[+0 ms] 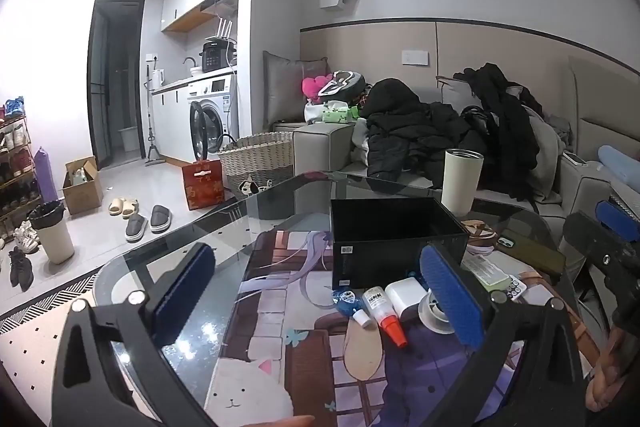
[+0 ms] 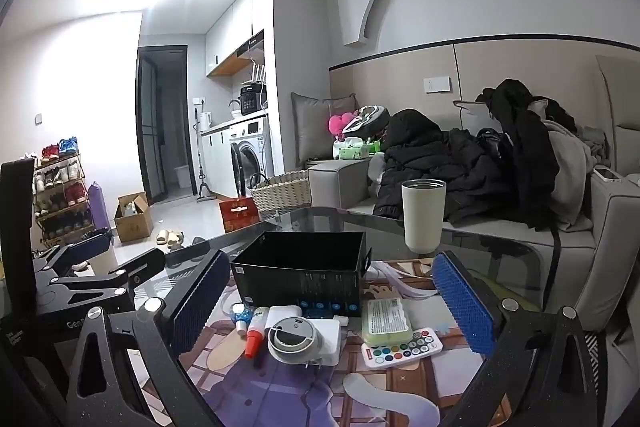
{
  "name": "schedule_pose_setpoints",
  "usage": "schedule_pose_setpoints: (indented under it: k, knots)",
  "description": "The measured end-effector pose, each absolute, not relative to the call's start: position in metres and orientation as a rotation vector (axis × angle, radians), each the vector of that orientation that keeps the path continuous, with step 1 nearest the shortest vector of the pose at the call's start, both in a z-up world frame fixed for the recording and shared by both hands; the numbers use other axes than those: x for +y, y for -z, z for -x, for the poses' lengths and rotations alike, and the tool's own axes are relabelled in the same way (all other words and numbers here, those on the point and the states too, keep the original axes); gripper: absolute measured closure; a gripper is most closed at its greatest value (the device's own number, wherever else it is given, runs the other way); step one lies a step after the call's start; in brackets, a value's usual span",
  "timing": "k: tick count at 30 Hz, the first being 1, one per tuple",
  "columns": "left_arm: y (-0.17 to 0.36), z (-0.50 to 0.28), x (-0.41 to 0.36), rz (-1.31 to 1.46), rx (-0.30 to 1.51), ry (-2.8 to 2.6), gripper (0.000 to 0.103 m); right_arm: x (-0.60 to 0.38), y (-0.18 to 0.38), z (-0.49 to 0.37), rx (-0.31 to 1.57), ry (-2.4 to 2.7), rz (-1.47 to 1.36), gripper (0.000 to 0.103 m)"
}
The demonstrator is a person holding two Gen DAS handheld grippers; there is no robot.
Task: Organize rigid objects
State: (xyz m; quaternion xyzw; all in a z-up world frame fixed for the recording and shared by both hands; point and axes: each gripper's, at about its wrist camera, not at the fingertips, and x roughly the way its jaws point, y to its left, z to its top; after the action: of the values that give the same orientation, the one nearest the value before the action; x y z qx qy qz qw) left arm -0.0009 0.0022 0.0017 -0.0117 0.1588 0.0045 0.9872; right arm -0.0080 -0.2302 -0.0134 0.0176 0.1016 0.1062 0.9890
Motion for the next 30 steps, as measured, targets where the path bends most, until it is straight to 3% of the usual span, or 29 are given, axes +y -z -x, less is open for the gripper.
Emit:
schedule_pose_setpoints:
  k: [30]
  knots:
    - [-0.0033,0.0025,0.0029,0.024,0.310,-0.014,0.000,-0.2290,0.0096,0.0105,0.192,-0.210,-0.020,0.000]
